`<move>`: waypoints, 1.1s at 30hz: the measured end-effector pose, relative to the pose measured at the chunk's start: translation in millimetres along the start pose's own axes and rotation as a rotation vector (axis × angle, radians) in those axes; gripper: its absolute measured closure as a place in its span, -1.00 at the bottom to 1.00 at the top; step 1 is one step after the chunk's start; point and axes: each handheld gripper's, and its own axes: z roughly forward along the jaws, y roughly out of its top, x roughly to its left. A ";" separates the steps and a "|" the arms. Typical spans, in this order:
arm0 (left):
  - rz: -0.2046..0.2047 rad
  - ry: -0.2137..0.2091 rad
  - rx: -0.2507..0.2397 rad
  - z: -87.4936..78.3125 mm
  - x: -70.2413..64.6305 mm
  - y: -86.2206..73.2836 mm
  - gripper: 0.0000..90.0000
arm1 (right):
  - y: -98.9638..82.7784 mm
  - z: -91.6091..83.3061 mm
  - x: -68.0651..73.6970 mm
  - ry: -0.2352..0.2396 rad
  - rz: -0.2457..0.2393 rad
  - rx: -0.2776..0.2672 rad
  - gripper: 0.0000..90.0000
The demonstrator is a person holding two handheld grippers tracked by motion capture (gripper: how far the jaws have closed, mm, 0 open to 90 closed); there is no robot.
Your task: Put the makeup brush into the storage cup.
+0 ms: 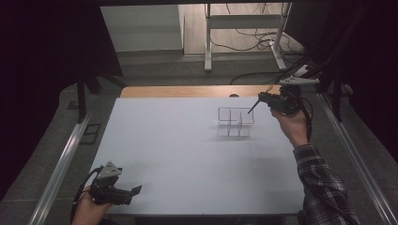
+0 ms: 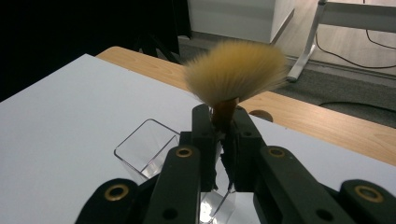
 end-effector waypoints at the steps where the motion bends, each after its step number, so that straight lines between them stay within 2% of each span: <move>1: 0.000 -0.001 0.000 0.0 -0.1 0.0 -0.98 | -0.4 1.3 -0.2 0.000 0.000 -0.001 0.85; 33: 0.015 -0.005 0.004 0.5 -1.4 0.0 -0.97 | -37.2 36.7 0.7 0.001 0.013 0.044 0.84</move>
